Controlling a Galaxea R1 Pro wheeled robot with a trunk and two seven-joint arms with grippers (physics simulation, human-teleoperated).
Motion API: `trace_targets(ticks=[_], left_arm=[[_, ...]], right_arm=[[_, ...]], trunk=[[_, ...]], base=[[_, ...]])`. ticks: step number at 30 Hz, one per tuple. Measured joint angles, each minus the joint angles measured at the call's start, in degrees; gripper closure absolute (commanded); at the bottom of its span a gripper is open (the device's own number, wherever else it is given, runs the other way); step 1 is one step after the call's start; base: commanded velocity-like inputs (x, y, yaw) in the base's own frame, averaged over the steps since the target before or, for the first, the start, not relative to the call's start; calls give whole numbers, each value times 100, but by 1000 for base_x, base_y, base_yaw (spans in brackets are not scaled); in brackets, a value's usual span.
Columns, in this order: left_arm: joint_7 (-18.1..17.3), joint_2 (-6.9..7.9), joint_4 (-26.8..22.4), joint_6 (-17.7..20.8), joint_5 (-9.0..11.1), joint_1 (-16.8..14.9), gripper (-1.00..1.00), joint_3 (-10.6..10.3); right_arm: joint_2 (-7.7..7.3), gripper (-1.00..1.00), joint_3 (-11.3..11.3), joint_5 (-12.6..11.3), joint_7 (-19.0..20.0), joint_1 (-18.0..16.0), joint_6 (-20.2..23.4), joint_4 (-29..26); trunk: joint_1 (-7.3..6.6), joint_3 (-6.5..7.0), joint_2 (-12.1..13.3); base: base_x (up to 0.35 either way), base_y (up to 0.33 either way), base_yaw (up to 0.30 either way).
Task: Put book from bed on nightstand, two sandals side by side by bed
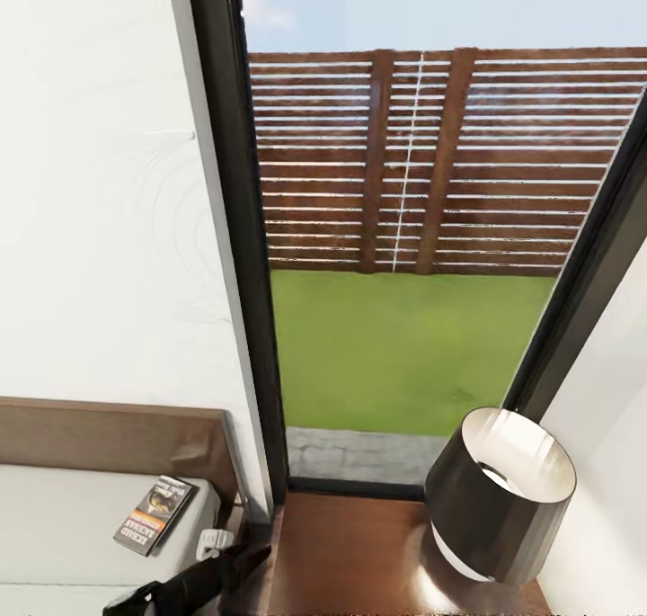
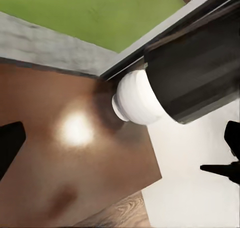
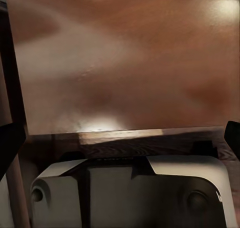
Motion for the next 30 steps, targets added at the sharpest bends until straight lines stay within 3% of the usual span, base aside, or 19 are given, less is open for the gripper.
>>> trace_targets(ticks=[6,9,13,18,19,23,25,26,30], left_arm=[[-167,16,-1375,1054,11,2,-100,42],[-200,36,-2224,1565,39,2,-100,226],[-158,51,-3175,2209,105,-10,-100,772],[119,66,-3741,2674,136,-43,-100,1510],[343,81,-3843,2764,143,-86,-100,1790],[1018,111,-3947,2866,155,-225,-100,2239],[1448,120,-3965,2888,166,-291,-100,2383],[1898,126,-3975,2897,194,-342,-100,2477],[2762,132,-3984,2883,402,-398,-100,2581]], right_arm=[[0,-100,0,-2,-2,0,0,0],[0,-100,0,-2,-2,1,0,0],[0,-100,0,-4,-2,0,0,0],[0,-100,1,-2,-2,0,0,0],[0,-100,1,-1,-2,0,0,0],[0,-100,1,-2,1,0,0,0],[0,-100,1,-2,2,0,0,0],[0,-100,1,-2,2,0,0,0],[0,-100,1,-2,4,0,0,0]], trunk=[[0,-55,0],[0,-82,0],[0,-118,0],[0,-163,0],[0,-172,0],[0,-209,0],[0,-227,0],[0,-236,0],[0,-272,0]], base=[[0,0,0],[0,0,0],[0,0,0],[0,0,0],[0,0,0],[0,0,0],[0,0,0],[0,0,0],[0,0,0]])
